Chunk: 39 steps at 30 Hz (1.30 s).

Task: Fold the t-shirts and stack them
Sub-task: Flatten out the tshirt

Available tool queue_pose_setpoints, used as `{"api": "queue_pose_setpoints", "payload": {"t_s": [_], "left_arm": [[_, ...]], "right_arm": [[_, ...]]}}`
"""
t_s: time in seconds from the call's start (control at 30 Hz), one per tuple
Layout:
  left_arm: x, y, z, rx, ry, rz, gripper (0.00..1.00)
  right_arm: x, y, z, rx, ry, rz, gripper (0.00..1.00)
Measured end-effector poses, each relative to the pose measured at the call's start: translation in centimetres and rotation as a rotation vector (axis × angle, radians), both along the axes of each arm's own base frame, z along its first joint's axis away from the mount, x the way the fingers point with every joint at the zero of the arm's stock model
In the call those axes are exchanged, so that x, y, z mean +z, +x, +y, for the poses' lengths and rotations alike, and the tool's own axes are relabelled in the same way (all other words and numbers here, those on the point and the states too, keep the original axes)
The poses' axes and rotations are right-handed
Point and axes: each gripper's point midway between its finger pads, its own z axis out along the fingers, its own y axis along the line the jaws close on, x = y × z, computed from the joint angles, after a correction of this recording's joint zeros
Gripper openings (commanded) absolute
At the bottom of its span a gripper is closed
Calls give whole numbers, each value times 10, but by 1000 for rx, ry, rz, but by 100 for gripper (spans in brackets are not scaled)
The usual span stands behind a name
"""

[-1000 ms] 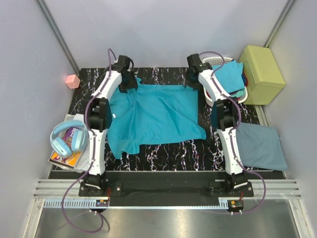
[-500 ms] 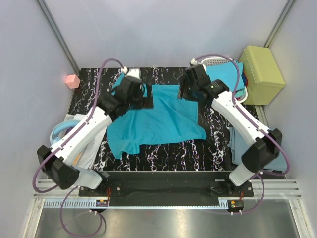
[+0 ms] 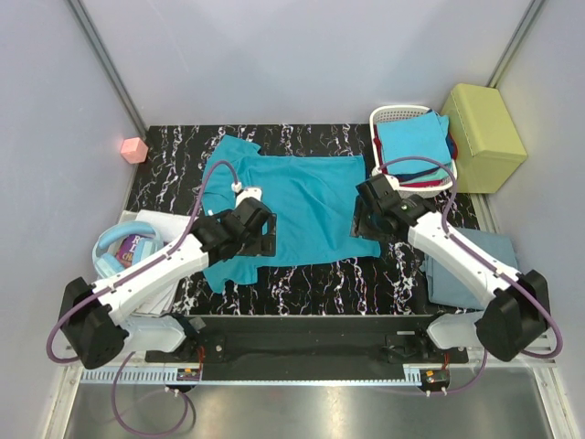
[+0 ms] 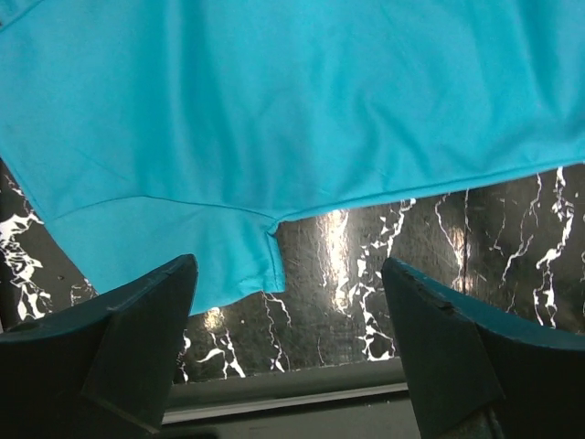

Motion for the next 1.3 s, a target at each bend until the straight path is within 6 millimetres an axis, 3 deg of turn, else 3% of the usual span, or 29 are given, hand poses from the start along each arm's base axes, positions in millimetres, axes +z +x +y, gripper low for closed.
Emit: {"api": "queue_pose_setpoints", "payload": {"t_s": [0.17, 0.3, 0.37, 0.5, 0.73, 1.1, 1.3], "left_arm": [[-6, -11, -3, -4, 2, 23, 83], [-12, -26, 1, 2, 6, 53, 80], [-15, -37, 5, 7, 2, 67, 74], [-32, -61, 20, 55, 9, 120, 58], [-55, -91, 57, 206, 41, 186, 58], [-79, -77, 73, 336, 169, 224, 57], [-80, -57, 82, 400, 144, 206, 43]], "right_arm": [[-9, -15, -1, -9, -4, 20, 57], [-10, -27, 16, 43, -14, 18, 57], [-9, -33, 24, 72, -23, 13, 58], [-5, -36, 36, 105, -24, 8, 57], [-4, -30, 38, 115, -49, 1, 57], [-2, -28, 39, 134, -56, -7, 58], [9, -29, 37, 135, -35, -36, 58]]}}
